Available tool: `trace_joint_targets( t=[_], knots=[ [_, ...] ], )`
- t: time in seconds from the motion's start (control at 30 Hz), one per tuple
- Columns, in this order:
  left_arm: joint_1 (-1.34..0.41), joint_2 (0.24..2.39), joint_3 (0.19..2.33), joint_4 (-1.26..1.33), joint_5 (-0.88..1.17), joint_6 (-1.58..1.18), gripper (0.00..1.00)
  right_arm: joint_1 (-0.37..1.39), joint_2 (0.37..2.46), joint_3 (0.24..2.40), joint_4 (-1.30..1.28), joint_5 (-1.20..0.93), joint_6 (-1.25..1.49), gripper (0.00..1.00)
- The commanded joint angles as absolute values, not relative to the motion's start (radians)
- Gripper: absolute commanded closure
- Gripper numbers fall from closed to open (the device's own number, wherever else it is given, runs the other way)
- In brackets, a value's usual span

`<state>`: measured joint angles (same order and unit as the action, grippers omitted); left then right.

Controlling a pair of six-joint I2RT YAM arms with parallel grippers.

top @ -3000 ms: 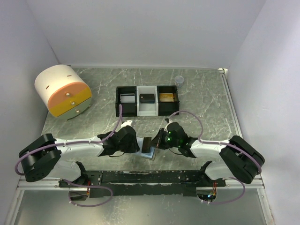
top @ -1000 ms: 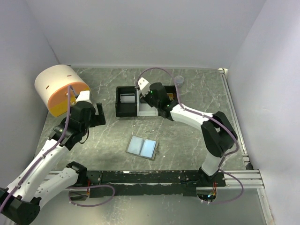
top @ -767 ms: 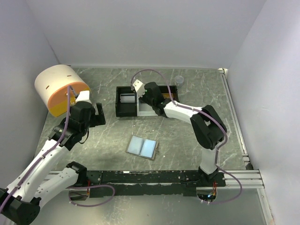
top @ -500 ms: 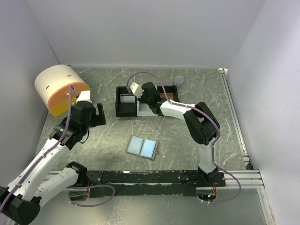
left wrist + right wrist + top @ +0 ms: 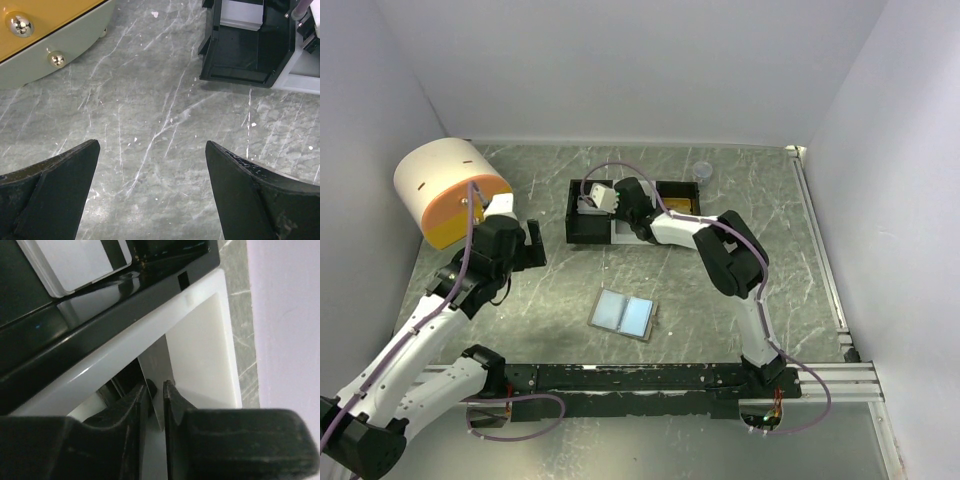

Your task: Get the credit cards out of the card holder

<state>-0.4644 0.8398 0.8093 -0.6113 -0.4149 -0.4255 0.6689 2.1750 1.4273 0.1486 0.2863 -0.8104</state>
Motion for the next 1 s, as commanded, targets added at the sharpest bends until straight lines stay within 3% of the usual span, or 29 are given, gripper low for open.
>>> trace_joint_targets(
  t=[0.0,0.63,0.97],
  knots=[
    [-0.466,0.848,0.817,-0.601,-0.404,-0.408,0.01,0.652,2.174,1.445,0.070,0.252,-0.791,0.74],
    [-0.466,0.867,0.818,-0.600,-0.386,-0.398,0.02,0.641,2.111,1.411,0.061,0.197,-0.681,0.69],
    [-0.466,0.862,0.813,-0.589,-0.364,-0.389,0.02,0.631,2.025,1.374,0.123,0.180,-0.489,0.68]
  ],
)
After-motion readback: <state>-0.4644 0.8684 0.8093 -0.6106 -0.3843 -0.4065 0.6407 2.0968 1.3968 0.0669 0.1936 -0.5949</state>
